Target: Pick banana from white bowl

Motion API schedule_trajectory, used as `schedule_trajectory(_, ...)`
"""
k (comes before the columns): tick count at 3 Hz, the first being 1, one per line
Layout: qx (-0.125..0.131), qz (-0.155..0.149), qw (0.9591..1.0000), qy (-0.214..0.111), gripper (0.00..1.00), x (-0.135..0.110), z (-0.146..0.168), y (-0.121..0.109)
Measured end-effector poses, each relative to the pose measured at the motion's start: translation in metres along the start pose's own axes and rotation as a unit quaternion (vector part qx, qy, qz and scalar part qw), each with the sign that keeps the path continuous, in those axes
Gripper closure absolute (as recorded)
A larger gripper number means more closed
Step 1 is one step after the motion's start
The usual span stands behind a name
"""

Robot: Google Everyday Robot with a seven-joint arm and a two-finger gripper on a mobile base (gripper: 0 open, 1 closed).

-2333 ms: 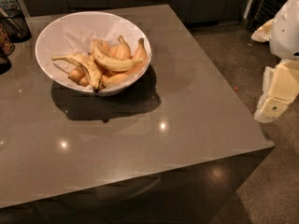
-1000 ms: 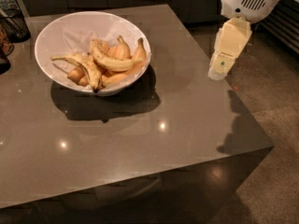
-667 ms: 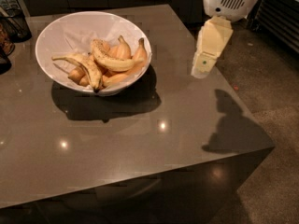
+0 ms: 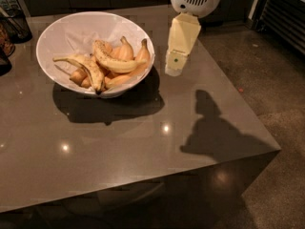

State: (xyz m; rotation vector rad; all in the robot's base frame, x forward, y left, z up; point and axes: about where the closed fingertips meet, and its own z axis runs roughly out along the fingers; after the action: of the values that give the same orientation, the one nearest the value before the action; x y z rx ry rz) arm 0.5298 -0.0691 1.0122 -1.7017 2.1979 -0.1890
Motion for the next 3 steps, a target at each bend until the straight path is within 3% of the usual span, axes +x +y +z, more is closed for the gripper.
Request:
schedule_trajectory(1,0.0,0.0,1.0,0.0,0.0,0.0,0.0,0.0)
schedule_trajectory(3,-0.019,-0.058,0.9981,-0.007,0.0,-0.054,0.018,0.005)
